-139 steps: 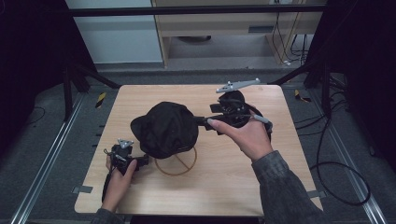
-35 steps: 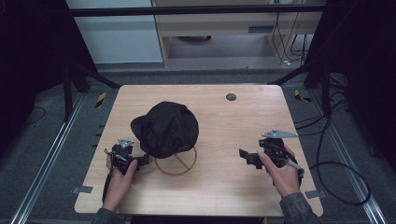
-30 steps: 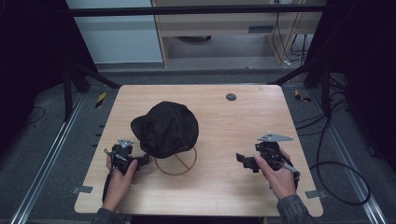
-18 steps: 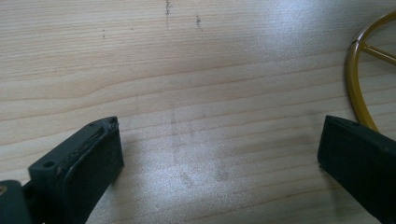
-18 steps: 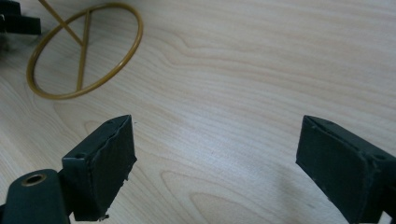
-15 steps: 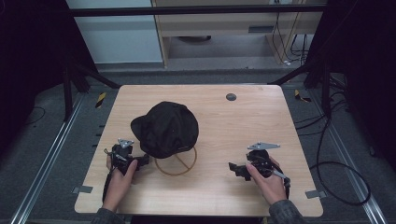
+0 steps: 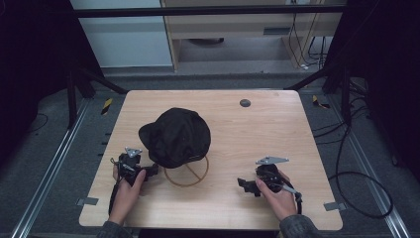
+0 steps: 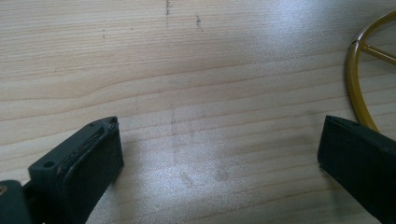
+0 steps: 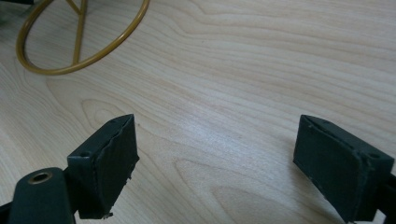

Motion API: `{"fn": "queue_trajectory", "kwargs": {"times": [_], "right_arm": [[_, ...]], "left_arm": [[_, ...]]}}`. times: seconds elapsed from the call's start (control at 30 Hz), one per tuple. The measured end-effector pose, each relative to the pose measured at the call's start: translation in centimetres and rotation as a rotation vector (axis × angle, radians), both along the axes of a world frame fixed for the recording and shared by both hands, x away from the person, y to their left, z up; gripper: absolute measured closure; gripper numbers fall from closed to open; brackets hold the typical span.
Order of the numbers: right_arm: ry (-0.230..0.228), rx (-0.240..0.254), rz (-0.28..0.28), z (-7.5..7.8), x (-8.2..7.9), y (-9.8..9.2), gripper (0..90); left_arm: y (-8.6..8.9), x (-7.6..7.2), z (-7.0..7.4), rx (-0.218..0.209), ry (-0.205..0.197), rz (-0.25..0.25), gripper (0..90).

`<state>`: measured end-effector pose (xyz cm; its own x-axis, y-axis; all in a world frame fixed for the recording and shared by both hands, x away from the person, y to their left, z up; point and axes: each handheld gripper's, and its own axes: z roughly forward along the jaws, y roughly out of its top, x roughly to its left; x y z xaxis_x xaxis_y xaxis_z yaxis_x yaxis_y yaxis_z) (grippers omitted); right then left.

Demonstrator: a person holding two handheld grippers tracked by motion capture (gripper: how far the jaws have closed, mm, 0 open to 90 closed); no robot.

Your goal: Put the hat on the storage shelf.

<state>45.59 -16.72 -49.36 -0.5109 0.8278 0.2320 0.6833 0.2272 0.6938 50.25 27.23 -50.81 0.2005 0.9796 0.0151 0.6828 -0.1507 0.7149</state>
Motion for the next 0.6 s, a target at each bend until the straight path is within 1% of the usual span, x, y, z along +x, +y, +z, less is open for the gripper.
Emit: {"fn": "queue_trajectory", "kwargs": {"times": [0.2,0.23,0.37,0.6], "right_arm": [[-0.015,0.001,-0.008,-0.8,0.0,0.8,14.2],[-0.026,-0.001,-0.008,-0.9,0.0,0.9,14.2],[-0.045,-0.002,-0.026,-1.1,0.2,1.3,14.2],[-0.092,-0.035,-0.040,-1.4,0.3,1.9,12.9]], "left_arm": [[0.0,0.0,0.0,0.000,0.000,0.000,0.0],[0.0,0.0,0.0,0.000,0.000,0.000,0.0],[0.0,0.0,0.0,0.000,0.000,0.000,0.0],[0.1,0.1,0.0,-0.001,0.000,-0.002,0.0]]}}
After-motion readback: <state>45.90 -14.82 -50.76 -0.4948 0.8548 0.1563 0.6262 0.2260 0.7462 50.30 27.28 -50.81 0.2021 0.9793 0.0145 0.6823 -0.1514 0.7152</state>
